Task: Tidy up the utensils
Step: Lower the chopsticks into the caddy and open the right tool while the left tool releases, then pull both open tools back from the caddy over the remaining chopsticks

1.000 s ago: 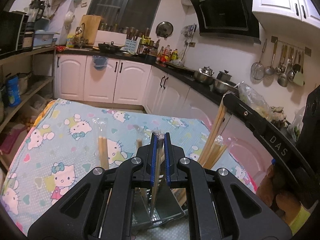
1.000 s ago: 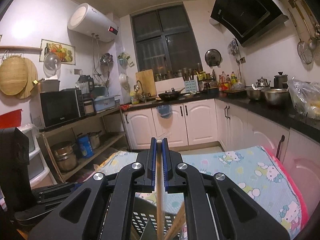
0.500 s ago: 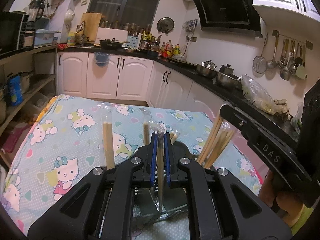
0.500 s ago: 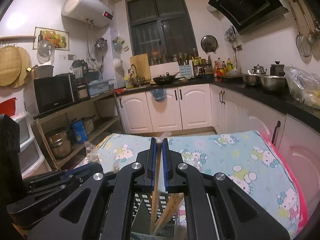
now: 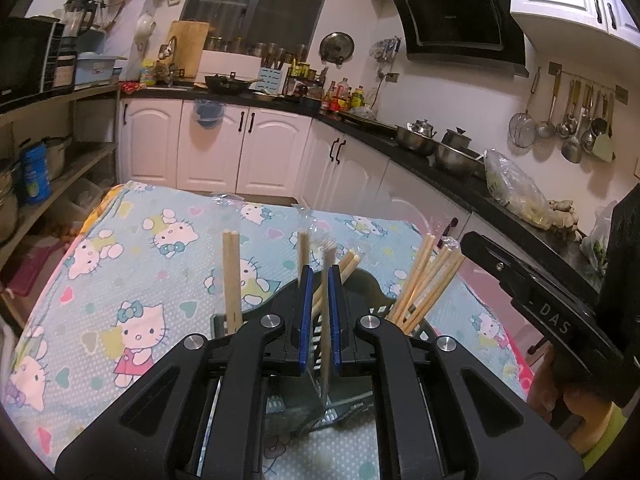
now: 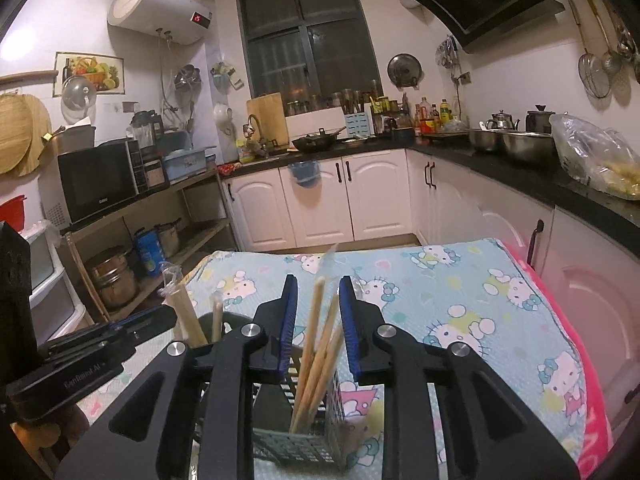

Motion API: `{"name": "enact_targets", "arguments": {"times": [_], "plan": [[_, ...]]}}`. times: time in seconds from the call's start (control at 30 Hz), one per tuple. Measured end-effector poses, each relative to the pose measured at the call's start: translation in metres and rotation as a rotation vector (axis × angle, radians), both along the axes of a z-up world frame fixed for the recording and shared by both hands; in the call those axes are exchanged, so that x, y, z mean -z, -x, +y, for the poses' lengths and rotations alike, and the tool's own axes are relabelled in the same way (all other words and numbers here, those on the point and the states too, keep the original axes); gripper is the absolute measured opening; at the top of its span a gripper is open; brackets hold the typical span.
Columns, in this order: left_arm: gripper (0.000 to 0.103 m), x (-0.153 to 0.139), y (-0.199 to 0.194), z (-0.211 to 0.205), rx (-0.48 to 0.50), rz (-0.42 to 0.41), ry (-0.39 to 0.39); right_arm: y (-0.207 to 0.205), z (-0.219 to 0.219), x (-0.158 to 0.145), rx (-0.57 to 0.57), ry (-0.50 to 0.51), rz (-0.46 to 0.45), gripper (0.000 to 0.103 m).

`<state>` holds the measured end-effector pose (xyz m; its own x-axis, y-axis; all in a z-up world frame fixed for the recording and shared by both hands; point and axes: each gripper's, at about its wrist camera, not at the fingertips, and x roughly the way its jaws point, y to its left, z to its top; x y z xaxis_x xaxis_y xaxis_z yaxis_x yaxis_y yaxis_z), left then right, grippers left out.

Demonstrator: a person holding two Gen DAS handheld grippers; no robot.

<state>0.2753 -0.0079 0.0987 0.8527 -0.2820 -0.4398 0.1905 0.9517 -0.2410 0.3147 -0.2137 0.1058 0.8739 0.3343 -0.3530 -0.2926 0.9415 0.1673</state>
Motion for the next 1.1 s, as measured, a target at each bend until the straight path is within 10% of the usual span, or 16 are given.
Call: {"name": "enact_targets", "arguments": {"times": [1.1], "plan": [[0.057, 0.004, 0.07, 0.014, -0.018, 0.053, 0.033, 0.082, -0.008, 0.005, -0.026, 0.1, 0.035, 0.052]]}}
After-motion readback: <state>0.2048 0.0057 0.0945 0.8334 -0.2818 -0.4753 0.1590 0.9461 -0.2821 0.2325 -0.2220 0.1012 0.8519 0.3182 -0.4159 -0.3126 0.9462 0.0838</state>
